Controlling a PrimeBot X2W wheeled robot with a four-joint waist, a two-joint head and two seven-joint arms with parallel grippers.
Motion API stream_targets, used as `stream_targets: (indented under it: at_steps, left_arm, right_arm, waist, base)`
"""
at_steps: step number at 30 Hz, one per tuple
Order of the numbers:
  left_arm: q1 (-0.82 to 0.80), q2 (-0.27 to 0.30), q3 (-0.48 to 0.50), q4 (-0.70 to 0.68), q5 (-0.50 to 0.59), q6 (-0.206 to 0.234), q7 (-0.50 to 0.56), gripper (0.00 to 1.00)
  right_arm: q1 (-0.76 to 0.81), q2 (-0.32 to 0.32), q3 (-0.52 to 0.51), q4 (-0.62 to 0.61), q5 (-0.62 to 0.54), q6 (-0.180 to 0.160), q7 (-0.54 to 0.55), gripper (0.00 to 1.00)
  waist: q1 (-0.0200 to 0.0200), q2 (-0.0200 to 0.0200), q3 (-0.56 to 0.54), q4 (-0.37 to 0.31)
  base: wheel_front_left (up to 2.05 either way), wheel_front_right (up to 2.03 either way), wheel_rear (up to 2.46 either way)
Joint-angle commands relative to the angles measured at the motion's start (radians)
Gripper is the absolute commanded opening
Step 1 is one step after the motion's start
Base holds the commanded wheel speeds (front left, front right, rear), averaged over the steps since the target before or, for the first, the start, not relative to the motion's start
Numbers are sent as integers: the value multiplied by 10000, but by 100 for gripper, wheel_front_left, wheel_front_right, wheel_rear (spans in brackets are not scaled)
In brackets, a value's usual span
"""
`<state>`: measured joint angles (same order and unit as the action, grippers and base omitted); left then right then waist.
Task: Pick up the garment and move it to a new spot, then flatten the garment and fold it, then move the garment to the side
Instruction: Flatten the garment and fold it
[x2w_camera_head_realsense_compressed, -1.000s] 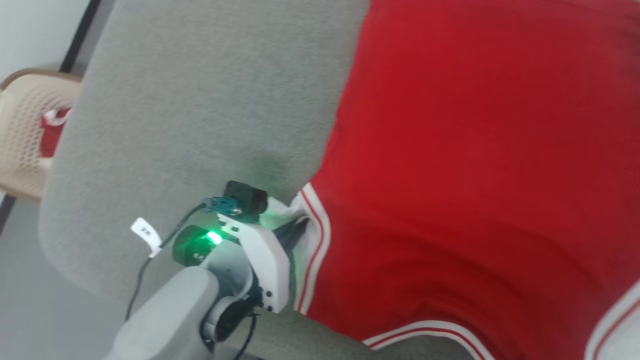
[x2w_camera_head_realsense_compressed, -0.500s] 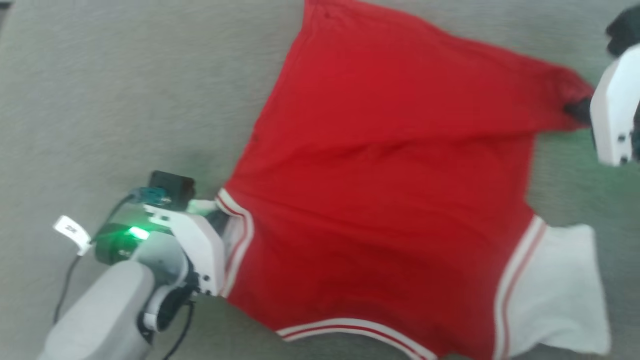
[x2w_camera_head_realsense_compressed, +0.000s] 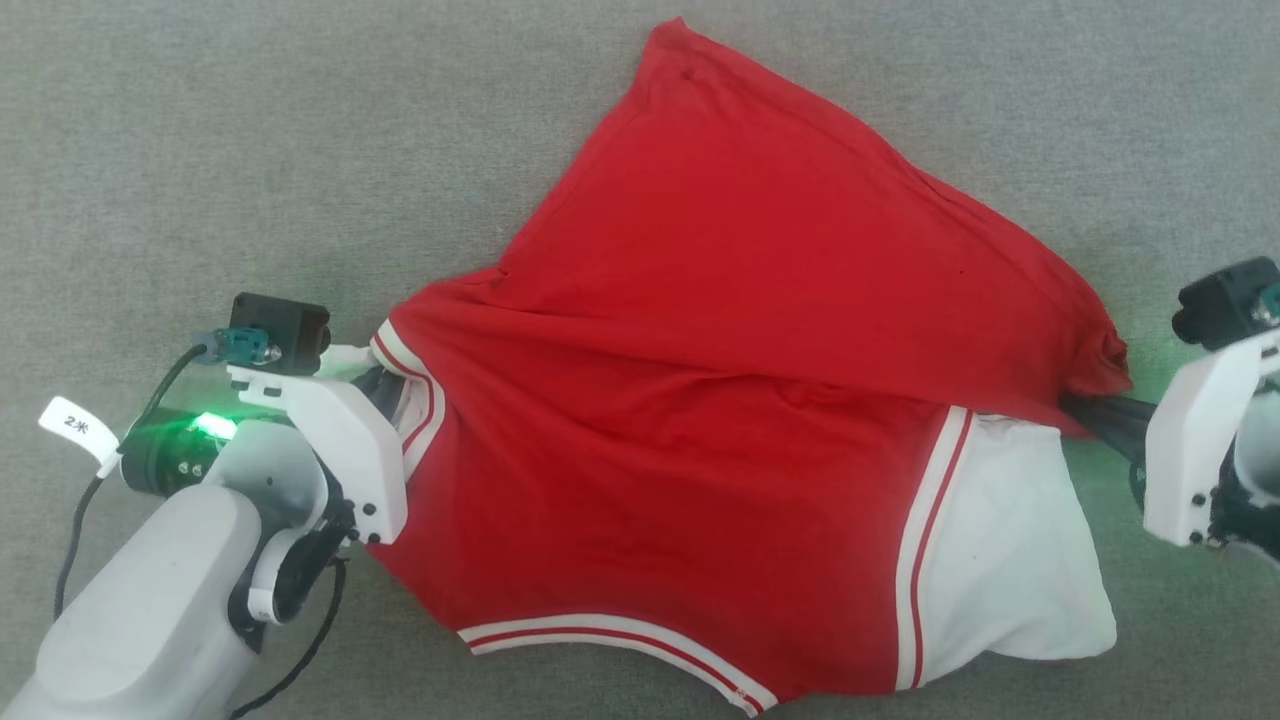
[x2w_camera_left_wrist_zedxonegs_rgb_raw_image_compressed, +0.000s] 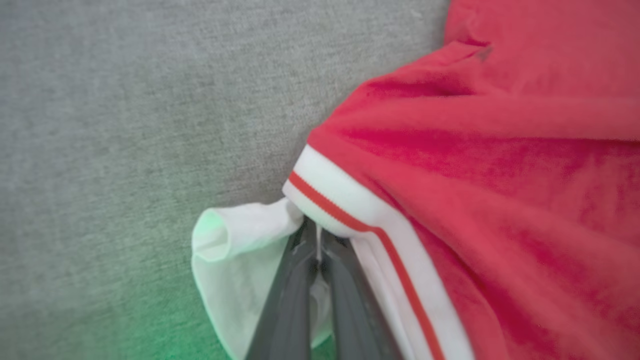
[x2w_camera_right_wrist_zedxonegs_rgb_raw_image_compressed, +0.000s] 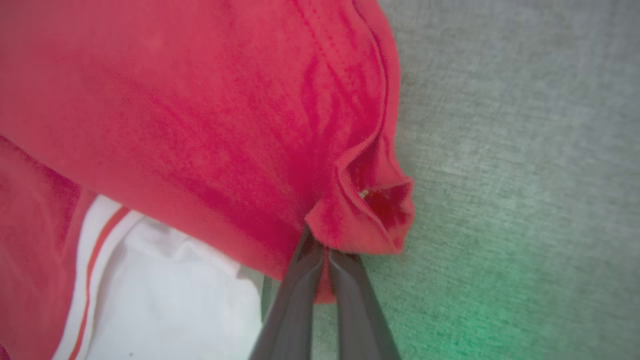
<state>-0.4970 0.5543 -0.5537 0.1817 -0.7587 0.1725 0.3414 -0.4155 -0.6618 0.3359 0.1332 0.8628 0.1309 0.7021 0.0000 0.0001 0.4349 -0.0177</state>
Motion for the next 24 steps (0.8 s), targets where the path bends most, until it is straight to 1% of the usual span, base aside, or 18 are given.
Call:
stream_targets:
  at_steps: [1,3,4,5,6,7,9,12,15,20,21,24]
  left_arm:
    - [124,-397,-367,348,-46,-99,190,0]
    - [80,-436,-379,450,-92,-128,189,0]
    - [80,-436,-379,450,-92,-128,189,0]
    - [60,-454,-405,486,-92,-160,186,0]
    - [30,-468,-426,534,-91,-207,162,0]
    - [-9,-484,-437,585,-103,-231,164,0]
    - [-17,-500,-461,699,-131,-281,117,0]
    - [24,-508,-473,795,-177,-330,78,0]
    - [123,-560,-456,860,-291,-401,15,0]
    - [322,-559,-409,901,-339,-356,-47,0]
    - [379,-578,-411,920,-376,-351,-107,0]
    - [433,-644,-448,932,-405,-373,-168,0]
  right_arm:
    - [1052,488,408,706,-445,-5,72,0]
    - [1378,956,366,1275,-661,-13,-131,0]
    - [1378,956,366,1275,-661,-13,-131,0]
    - [1370,1099,317,1542,-904,-25,-301,15]
    - [1357,1281,242,1864,-994,-50,-413,75]
    - [1330,1435,216,2069,-1080,-60,-460,100]
    - [1219,1763,153,2126,-1028,-59,-576,100]
    - [1082,1612,-126,1853,-1113,-91,-630,100]
    - [1057,1402,-624,1230,-1082,-87,-635,100]
    - [1151,1151,-1730,-349,-1180,-44,-374,100]
    - [1190,1165,-2112,-1100,-1283,-10,-166,100]
    - [1192,1353,-2630,-2019,-1465,-6,189,100]
  waist:
    - [0,-1,98,-27]
    - [0,-1,150,-27]
    - [0,-1,150,-27]
    - [0,-1,169,-14]
    - [0,-1,180,4]
    - [0,-1,175,25]
    - [0,-1,142,30]
    - [0,-1,45,47]
    - [0,-1,-100,136]
    - [0,-1,-316,280]
    - [0,-1,-391,353]
    - [0,-1,-494,518]
  base:
    - [0,0,0]
    - [0,0,0]
    - [0,0,0]
    - [0,0,0]
    - [0,0,0]
    - [0,0,0]
    - [0,0,0]
    - [0,0,0]
    - [0,0,0]
    - [0,0,0]
    - [0,0,0]
    - [0,0,0]
